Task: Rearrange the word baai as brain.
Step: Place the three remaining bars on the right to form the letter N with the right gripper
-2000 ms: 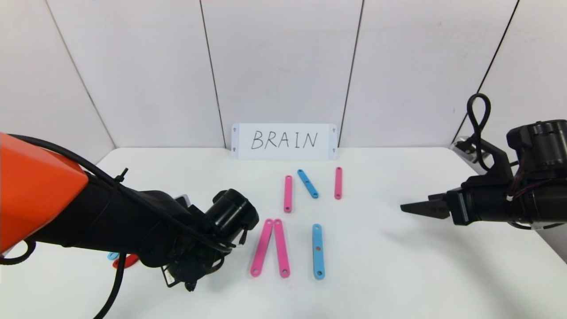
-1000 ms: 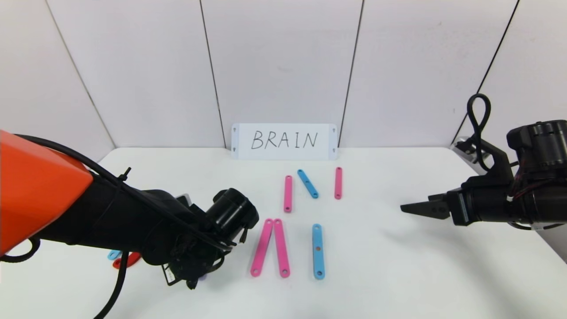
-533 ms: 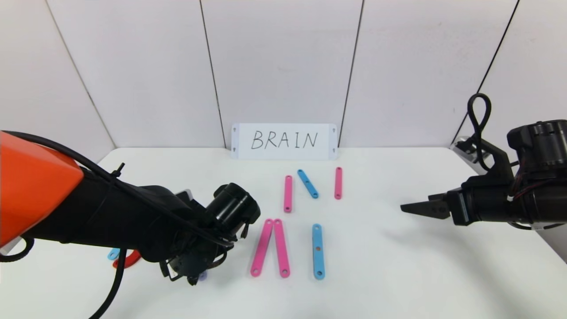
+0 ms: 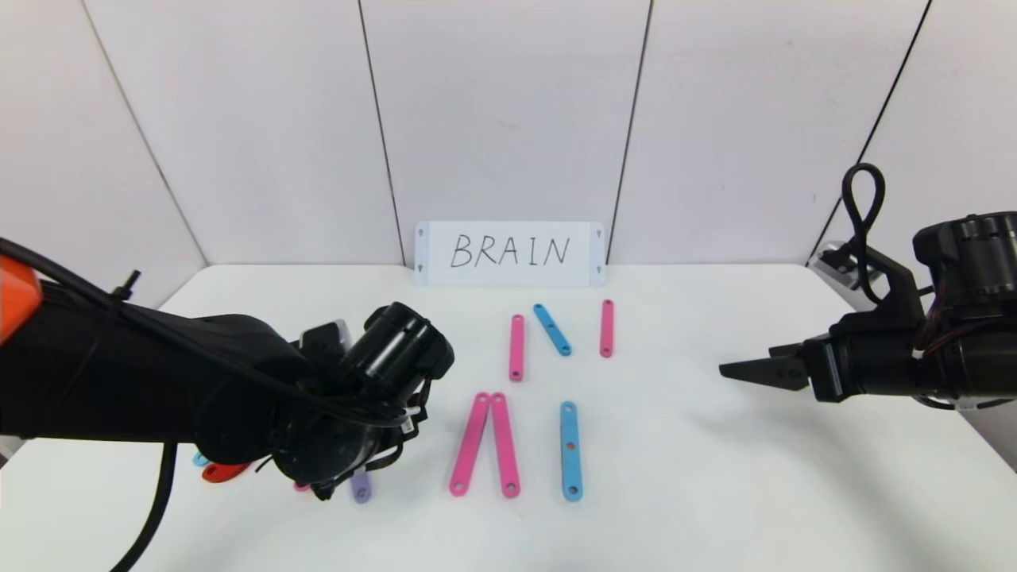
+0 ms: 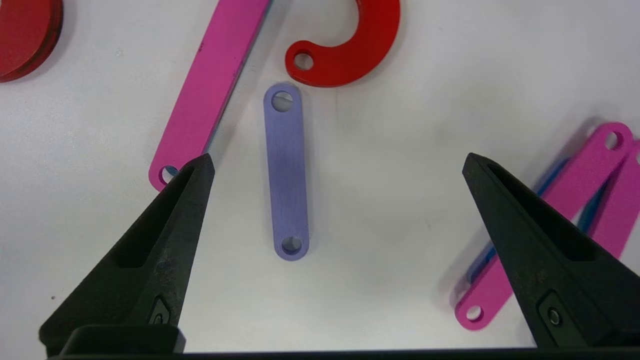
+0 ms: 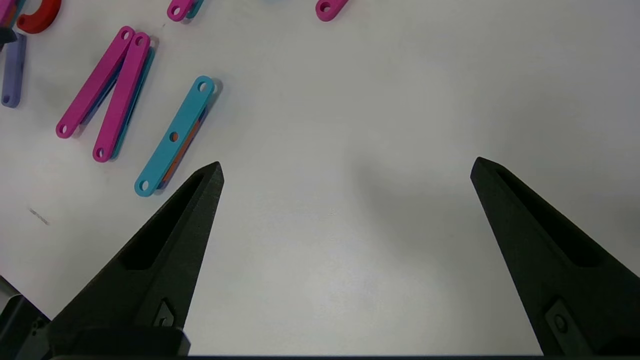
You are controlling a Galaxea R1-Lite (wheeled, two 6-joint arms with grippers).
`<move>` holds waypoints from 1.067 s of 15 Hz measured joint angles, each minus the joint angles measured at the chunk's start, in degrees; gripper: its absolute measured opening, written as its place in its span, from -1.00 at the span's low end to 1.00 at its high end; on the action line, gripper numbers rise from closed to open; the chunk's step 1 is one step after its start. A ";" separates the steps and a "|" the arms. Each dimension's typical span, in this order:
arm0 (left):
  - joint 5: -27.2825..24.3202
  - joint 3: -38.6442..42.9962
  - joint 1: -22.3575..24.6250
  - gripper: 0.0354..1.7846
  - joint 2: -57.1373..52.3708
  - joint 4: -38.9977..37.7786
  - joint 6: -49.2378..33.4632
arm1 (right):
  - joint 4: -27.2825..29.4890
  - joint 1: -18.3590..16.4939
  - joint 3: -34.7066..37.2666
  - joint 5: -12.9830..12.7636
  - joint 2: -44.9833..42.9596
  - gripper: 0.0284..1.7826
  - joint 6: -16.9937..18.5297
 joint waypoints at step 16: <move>-38.63 -3.02 19.36 0.95 -16.57 -8.83 52.99 | -0.99 1.77 -3.78 -6.14 -1.96 0.95 2.69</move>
